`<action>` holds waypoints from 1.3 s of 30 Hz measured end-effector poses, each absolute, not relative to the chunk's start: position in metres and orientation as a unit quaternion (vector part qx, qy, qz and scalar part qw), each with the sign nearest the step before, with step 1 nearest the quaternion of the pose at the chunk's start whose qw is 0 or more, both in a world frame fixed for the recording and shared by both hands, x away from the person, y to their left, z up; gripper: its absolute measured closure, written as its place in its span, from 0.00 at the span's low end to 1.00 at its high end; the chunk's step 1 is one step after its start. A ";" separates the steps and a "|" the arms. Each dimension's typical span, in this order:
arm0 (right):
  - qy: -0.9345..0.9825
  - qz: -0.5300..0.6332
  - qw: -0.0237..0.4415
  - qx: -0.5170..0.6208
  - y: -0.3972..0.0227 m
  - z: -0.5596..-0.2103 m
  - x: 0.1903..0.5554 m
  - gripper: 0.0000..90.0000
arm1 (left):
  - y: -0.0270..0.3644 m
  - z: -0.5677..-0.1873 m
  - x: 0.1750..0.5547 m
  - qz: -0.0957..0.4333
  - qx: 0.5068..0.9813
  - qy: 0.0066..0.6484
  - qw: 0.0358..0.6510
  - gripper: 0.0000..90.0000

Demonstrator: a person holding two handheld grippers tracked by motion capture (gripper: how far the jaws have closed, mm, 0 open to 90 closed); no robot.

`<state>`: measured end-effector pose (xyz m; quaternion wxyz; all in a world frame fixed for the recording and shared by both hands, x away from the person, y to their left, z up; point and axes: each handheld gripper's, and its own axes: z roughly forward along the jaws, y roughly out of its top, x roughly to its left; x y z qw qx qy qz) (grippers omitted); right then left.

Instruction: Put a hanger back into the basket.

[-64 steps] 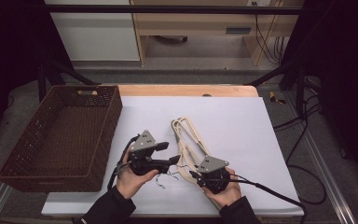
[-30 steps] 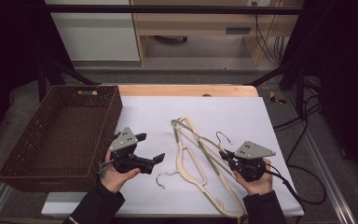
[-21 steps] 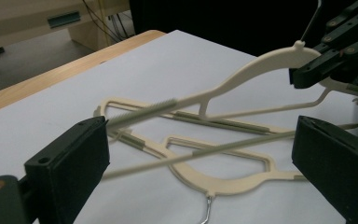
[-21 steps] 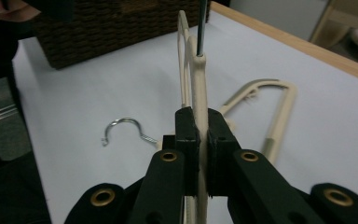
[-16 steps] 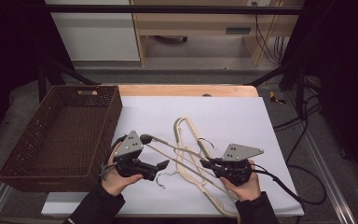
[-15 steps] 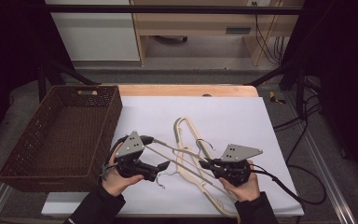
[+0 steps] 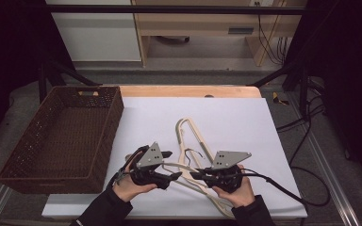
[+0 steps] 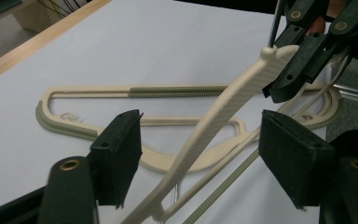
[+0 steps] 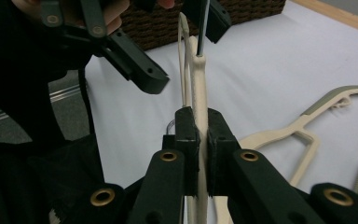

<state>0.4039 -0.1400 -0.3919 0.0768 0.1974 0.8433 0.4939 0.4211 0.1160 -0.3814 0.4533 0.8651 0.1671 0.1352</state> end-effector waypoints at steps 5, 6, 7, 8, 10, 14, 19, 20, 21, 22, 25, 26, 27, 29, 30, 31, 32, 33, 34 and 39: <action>0.844 0.497 0.068 0.188 -0.138 -0.392 0.403 0.96 | 0.115 -0.382 0.420 0.127 0.872 0.160 0.444 0.47; 0.844 0.499 0.066 0.185 -0.138 -0.391 0.402 0.96 | 0.115 -0.382 0.420 0.122 0.873 0.160 0.445 0.51; 0.844 0.499 0.066 0.185 -0.137 -0.391 0.402 0.96 | 0.115 -0.382 0.420 0.118 0.874 0.158 0.444 0.56; 0.845 0.498 0.065 0.185 -0.137 -0.391 0.402 0.96 | 0.116 -0.382 0.420 0.116 0.877 0.156 0.440 0.60; 0.846 0.497 0.061 0.183 -0.136 -0.392 0.402 0.96 | 0.116 -0.382 0.420 0.114 0.879 0.154 0.437 0.68; 0.847 0.496 0.058 0.180 -0.137 -0.392 0.402 0.96 | 0.115 -0.381 0.418 0.119 0.884 0.147 0.427 0.72; 0.847 0.490 0.084 0.190 -0.137 -0.392 0.403 0.90 | 0.115 -0.381 0.418 0.107 0.888 0.148 0.422 0.79; 0.846 0.487 0.093 0.194 -0.137 -0.392 0.403 0.87 | 0.115 -0.381 0.418 0.102 0.888 0.148 0.423 0.81; 0.846 0.485 0.099 0.198 -0.138 -0.392 0.403 0.85 | 0.115 -0.381 0.417 0.098 0.888 0.148 0.424 0.83; 0.845 0.484 0.107 0.201 -0.138 -0.392 0.403 0.83 | 0.115 -0.381 0.417 0.096 0.891 0.142 0.420 0.85; 0.842 0.482 0.124 0.208 -0.137 -0.393 0.404 0.76 | 0.113 -0.380 0.415 0.084 0.890 0.145 0.425 0.88; 0.841 0.482 0.129 0.209 -0.136 -0.394 0.404 0.74 | 0.113 -0.380 0.415 0.082 0.890 0.141 0.425 0.89; 0.840 0.483 0.132 0.210 -0.136 -0.394 0.404 0.72 | 0.113 -0.380 0.414 0.076 0.891 0.138 0.426 0.91; 0.837 0.484 0.145 0.211 -0.136 -0.394 0.404 0.65 | 0.112 -0.380 0.414 0.064 0.890 0.134 0.431 0.94; 0.835 0.484 0.151 0.212 -0.136 -0.394 0.404 0.63 | 0.112 -0.380 0.413 0.064 0.889 0.134 0.433 0.94; 0.834 0.485 0.156 0.213 -0.136 -0.394 0.404 0.61 | 0.112 -0.380 0.413 0.066 0.889 0.134 0.433 0.95; 0.832 0.486 0.158 0.215 -0.137 -0.394 0.404 0.59 | 0.112 -0.379 0.412 0.067 0.887 0.139 0.435 0.95; 0.830 0.487 0.162 0.218 -0.137 -0.393 0.404 0.56 | 0.113 -0.378 0.413 0.070 0.886 0.143 0.435 0.95; 0.828 0.489 0.165 0.220 -0.139 -0.392 0.404 0.54 | 0.115 -0.378 0.413 0.072 0.883 0.149 0.439 0.96; 0.801 0.515 0.185 0.244 -0.155 -0.386 0.406 0.41 | 0.125 -0.374 0.417 0.092 0.869 0.188 0.448 0.96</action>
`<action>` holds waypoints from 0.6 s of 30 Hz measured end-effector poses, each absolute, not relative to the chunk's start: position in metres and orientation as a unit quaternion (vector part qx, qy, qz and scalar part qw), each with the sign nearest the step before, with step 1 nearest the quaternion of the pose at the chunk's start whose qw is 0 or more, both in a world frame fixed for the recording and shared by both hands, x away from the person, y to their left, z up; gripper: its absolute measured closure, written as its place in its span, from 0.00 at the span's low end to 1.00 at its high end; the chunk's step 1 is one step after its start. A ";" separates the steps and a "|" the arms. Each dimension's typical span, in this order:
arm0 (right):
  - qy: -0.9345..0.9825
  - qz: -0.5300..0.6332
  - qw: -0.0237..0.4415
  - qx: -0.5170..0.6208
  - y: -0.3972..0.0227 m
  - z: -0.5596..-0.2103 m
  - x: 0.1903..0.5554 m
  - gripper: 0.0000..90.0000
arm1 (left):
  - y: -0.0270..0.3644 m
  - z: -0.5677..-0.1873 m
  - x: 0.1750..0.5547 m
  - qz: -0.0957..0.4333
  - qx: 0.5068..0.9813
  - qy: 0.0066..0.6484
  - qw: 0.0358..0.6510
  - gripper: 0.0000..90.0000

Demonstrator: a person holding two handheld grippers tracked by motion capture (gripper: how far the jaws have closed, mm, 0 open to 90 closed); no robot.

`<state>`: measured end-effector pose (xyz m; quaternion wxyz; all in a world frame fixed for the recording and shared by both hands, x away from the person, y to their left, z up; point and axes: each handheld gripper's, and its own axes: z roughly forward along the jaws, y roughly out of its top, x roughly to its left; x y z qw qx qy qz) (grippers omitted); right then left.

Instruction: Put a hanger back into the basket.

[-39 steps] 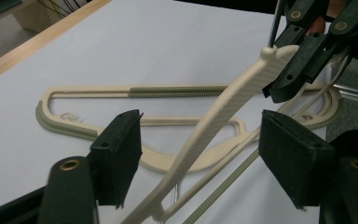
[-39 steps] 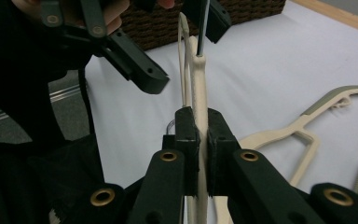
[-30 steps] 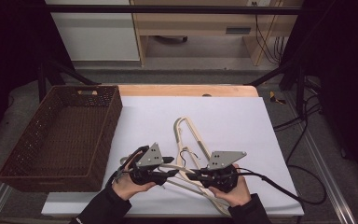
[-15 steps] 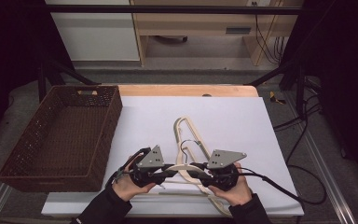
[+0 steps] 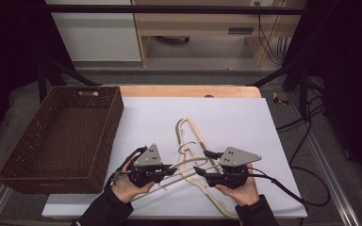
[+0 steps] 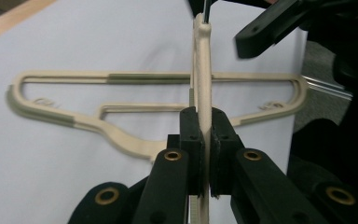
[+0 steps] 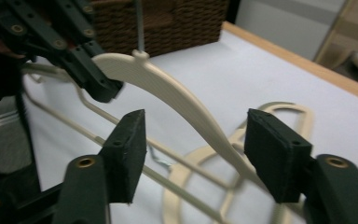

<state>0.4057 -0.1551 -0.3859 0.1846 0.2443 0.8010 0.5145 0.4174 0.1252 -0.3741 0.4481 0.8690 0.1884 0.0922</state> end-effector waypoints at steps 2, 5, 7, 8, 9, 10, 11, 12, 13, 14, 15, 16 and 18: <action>0.790 0.518 0.196 0.264 -0.165 -0.384 0.407 0.37 | 0.130 -0.372 0.419 0.102 0.864 0.204 0.450 0.96; 0.771 0.528 0.206 0.290 -0.180 -0.382 0.409 0.31 | 0.137 -0.368 0.421 0.114 0.856 0.221 0.452 0.96; 0.759 0.533 0.211 0.309 -0.190 -0.382 0.410 0.29 | 0.142 -0.364 0.422 0.120 0.851 0.229 0.456 0.96; 0.754 0.535 0.213 0.316 -0.195 -0.382 0.411 0.28 | 0.144 -0.363 0.422 0.123 0.848 0.233 0.459 0.96; 0.749 0.536 0.214 0.325 -0.199 -0.382 0.412 0.27 | 0.147 -0.361 0.422 0.130 0.845 0.237 0.461 0.96; 0.745 0.536 0.217 0.333 -0.205 -0.383 0.413 0.25 | 0.149 -0.359 0.422 0.132 0.845 0.238 0.461 0.96; 0.741 0.535 0.220 0.340 -0.208 -0.383 0.413 0.25 | 0.150 -0.358 0.422 0.138 0.842 0.241 0.462 0.96; 0.738 0.535 0.221 0.346 -0.212 -0.384 0.413 0.24 | 0.153 -0.355 0.422 0.142 0.841 0.244 0.462 0.96; 0.735 0.537 0.221 0.351 -0.215 -0.385 0.414 0.23 | 0.155 -0.353 0.422 0.145 0.838 0.247 0.464 0.96; 0.733 0.536 0.222 0.356 -0.219 -0.385 0.414 0.22 | 0.157 -0.350 0.421 0.151 0.837 0.249 0.464 0.96; 0.728 0.536 0.226 0.363 -0.221 -0.385 0.414 0.20 | 0.160 -0.346 0.421 0.155 0.833 0.252 0.467 0.96; 0.726 0.535 0.228 0.366 -0.223 -0.385 0.414 0.19 | 0.163 -0.342 0.420 0.161 0.830 0.254 0.469 0.96; 0.719 0.534 0.232 0.379 -0.226 -0.385 0.414 0.13 | 0.171 -0.331 0.418 0.172 0.820 0.258 0.481 0.96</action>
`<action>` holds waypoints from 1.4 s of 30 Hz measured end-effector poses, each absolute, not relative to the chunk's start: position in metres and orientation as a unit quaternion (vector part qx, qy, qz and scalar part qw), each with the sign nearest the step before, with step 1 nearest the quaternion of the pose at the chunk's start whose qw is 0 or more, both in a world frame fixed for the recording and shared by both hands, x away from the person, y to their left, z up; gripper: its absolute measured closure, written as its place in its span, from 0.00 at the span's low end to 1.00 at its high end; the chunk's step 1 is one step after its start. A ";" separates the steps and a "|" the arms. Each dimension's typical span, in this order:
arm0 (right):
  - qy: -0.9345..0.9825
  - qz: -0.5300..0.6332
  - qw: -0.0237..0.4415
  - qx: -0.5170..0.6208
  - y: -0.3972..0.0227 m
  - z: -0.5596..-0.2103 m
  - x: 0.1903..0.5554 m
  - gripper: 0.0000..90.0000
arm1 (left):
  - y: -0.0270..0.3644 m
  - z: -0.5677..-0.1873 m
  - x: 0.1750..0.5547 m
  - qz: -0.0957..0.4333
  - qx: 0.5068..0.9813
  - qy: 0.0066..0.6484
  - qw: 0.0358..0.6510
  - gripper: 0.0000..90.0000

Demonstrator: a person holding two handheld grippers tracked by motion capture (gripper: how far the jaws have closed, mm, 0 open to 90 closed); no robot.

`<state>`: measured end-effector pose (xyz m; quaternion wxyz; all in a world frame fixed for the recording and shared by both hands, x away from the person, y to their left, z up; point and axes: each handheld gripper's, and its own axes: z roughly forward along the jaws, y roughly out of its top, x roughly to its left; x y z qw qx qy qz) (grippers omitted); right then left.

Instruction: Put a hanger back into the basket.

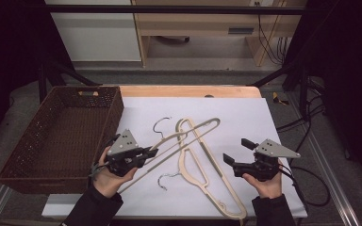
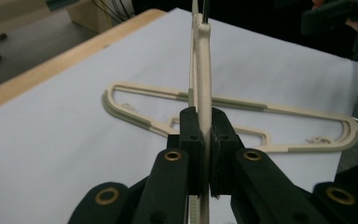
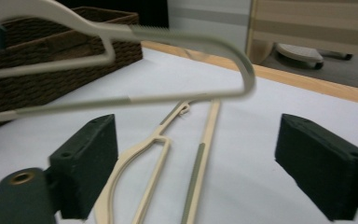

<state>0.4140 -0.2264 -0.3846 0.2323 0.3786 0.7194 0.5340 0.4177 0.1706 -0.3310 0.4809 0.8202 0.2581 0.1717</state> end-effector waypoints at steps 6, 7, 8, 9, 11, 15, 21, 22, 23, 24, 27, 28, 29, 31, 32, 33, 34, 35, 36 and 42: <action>0.712 0.539 0.234 0.385 -0.233 -0.383 0.411 0.10 | 0.191 -0.298 0.415 0.197 0.807 0.257 0.494 0.96; 0.710 0.538 0.236 0.388 -0.233 -0.383 0.411 0.09 | 0.195 -0.292 0.415 0.204 0.806 0.257 0.492 0.96; 0.710 0.538 0.237 0.389 -0.234 -0.383 0.411 0.09 | 0.198 -0.287 0.415 0.210 0.803 0.258 0.494 0.96; 0.709 0.537 0.238 0.390 -0.235 -0.383 0.411 0.09 | 0.203 -0.281 0.416 0.214 0.801 0.259 0.495 0.96; 0.708 0.539 0.237 0.391 -0.237 -0.383 0.410 0.09 | 0.213 -0.271 0.418 0.217 0.798 0.259 0.499 0.96; 0.706 0.540 0.239 0.391 -0.240 -0.382 0.409 0.09 | 0.235 -0.256 0.427 0.229 0.792 0.260 0.503 0.96; 0.706 0.537 0.242 0.394 -0.241 -0.382 0.409 0.08 | 0.272 -0.243 0.443 0.235 0.782 0.284 0.502 0.96; 0.706 0.536 0.242 0.394 -0.241 -0.382 0.409 0.07 | 0.278 -0.242 0.446 0.239 0.782 0.286 0.499 0.96; 0.706 0.536 0.243 0.394 -0.241 -0.382 0.409 0.07 | 0.284 -0.241 0.448 0.243 0.782 0.289 0.496 0.96; 0.706 0.536 0.243 0.395 -0.241 -0.382 0.409 0.07 | 0.290 -0.240 0.451 0.247 0.782 0.290 0.494 0.96; 0.707 0.536 0.242 0.394 -0.241 -0.382 0.409 0.07 | 0.312 -0.240 0.461 0.243 0.779 0.306 0.490 0.96; 0.707 0.536 0.242 0.393 -0.241 -0.382 0.409 0.07 | 0.319 -0.241 0.464 0.244 0.778 0.312 0.488 0.96; 0.707 0.536 0.242 0.393 -0.241 -0.382 0.409 0.07 | 0.326 -0.241 0.467 0.247 0.777 0.317 0.485 0.96; 0.707 0.535 0.242 0.393 -0.241 -0.382 0.409 0.07 | 0.338 -0.243 0.471 0.254 0.776 0.324 0.477 0.96; 0.707 0.535 0.243 0.394 -0.241 -0.382 0.409 0.06 | 0.344 -0.243 0.472 0.262 0.777 0.324 0.472 0.96; 0.708 0.534 0.243 0.394 -0.241 -0.382 0.409 0.06 | 0.349 -0.244 0.473 0.261 0.776 0.332 0.468 0.96; 0.708 0.533 0.243 0.394 -0.241 -0.382 0.409 0.06 | 0.355 -0.245 0.474 0.262 0.776 0.335 0.466 0.96; 0.708 0.532 0.242 0.395 -0.241 -0.382 0.409 0.06 | 0.360 -0.245 0.476 0.263 0.775 0.338 0.465 0.96; 0.709 0.531 0.243 0.395 -0.240 -0.383 0.409 0.06 | 0.365 -0.246 0.478 0.265 0.774 0.340 0.464 0.96; 0.712 0.529 0.240 0.394 -0.239 -0.384 0.410 0.06 | 0.391 -0.259 0.490 0.267 0.774 0.361 0.446 0.96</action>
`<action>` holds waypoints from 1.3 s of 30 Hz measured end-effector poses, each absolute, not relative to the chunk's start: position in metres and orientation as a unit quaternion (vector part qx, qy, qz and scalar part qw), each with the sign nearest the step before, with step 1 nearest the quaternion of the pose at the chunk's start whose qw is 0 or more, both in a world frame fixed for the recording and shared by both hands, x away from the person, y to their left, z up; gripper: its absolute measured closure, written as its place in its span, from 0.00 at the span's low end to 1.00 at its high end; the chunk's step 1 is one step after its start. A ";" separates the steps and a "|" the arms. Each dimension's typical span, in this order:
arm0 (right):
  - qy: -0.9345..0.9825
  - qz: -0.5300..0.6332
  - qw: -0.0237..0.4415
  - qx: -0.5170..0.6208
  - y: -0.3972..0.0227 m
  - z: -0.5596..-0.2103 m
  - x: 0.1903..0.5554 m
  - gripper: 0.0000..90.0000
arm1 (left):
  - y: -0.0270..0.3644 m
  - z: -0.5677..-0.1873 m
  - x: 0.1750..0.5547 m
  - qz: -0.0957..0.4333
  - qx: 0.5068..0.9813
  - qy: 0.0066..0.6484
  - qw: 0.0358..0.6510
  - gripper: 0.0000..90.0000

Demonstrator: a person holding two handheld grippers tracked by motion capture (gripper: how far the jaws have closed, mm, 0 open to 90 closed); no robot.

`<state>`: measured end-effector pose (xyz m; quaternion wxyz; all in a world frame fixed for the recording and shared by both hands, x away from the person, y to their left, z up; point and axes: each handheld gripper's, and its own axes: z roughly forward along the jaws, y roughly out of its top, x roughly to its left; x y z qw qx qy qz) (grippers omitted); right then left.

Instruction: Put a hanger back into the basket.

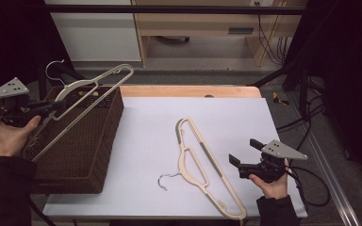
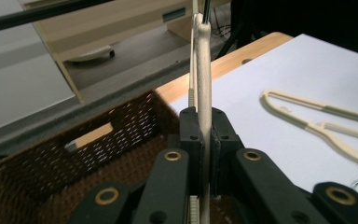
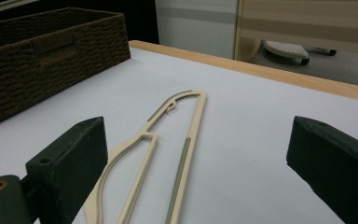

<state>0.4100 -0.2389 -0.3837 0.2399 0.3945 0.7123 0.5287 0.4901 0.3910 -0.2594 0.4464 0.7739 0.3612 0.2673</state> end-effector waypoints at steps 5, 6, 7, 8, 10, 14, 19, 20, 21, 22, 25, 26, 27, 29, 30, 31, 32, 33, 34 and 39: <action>0.712 0.528 0.241 0.394 -0.240 -0.383 0.410 0.06 | 0.410 -0.273 0.498 0.268 0.769 0.376 0.442 0.96; 0.712 0.528 0.241 0.394 -0.240 -0.383 0.410 0.06 | 0.414 -0.275 0.499 0.268 0.768 0.379 0.441 0.96; 0.712 0.528 0.242 0.395 -0.240 -0.383 0.410 0.06 | 0.417 -0.277 0.500 0.268 0.767 0.382 0.440 0.96; 0.711 0.528 0.242 0.396 -0.240 -0.383 0.410 0.06 | 0.420 -0.280 0.500 0.266 0.766 0.385 0.440 0.96; 0.711 0.528 0.242 0.396 -0.240 -0.383 0.410 0.06 | 0.425 -0.285 0.500 0.264 0.766 0.392 0.436 0.96; 0.713 0.527 0.242 0.394 -0.239 -0.384 0.410 0.06 | 0.434 -0.297 0.501 0.257 0.770 0.401 0.424 0.96; 0.713 0.526 0.241 0.396 -0.240 -0.384 0.410 0.06 | 0.442 -0.313 0.502 0.238 0.772 0.411 0.423 0.96; 0.713 0.525 0.242 0.398 -0.239 -0.384 0.410 0.06 | 0.443 -0.316 0.502 0.236 0.772 0.416 0.419 0.96; 0.713 0.524 0.242 0.398 -0.239 -0.384 0.410 0.06 | 0.445 -0.319 0.502 0.231 0.773 0.419 0.417 0.96; 0.714 0.524 0.241 0.397 -0.239 -0.384 0.410 0.06 | 0.446 -0.322 0.502 0.227 0.771 0.424 0.416 0.96; 0.714 0.523 0.240 0.398 -0.238 -0.385 0.411 0.06 | 0.449 -0.333 0.502 0.217 0.775 0.437 0.401 0.96; 0.714 0.523 0.240 0.398 -0.238 -0.385 0.411 0.06 | 0.449 -0.335 0.502 0.215 0.776 0.439 0.399 0.96; 0.715 0.522 0.240 0.399 -0.238 -0.385 0.411 0.05 | 0.449 -0.339 0.503 0.213 0.775 0.442 0.397 0.96; 0.714 0.523 0.239 0.399 -0.238 -0.385 0.411 0.05 | 0.448 -0.345 0.504 0.206 0.776 0.448 0.394 0.95; 0.714 0.523 0.239 0.399 -0.238 -0.385 0.411 0.05 | 0.447 -0.348 0.505 0.203 0.775 0.452 0.391 0.95; 0.714 0.523 0.239 0.399 -0.237 -0.385 0.411 0.05 | 0.446 -0.352 0.506 0.200 0.777 0.454 0.388 0.95; 0.715 0.522 0.239 0.399 -0.237 -0.385 0.411 0.05 | 0.445 -0.355 0.507 0.198 0.777 0.458 0.385 0.95; 0.715 0.522 0.239 0.399 -0.238 -0.385 0.411 0.05 | 0.444 -0.358 0.508 0.197 0.777 0.461 0.381 0.95; 0.715 0.522 0.240 0.399 -0.238 -0.385 0.411 0.05 | 0.444 -0.362 0.508 0.197 0.777 0.463 0.379 0.95; 0.715 0.522 0.240 0.398 -0.238 -0.385 0.410 0.05 | 0.447 -0.375 0.509 0.188 0.772 0.479 0.372 0.94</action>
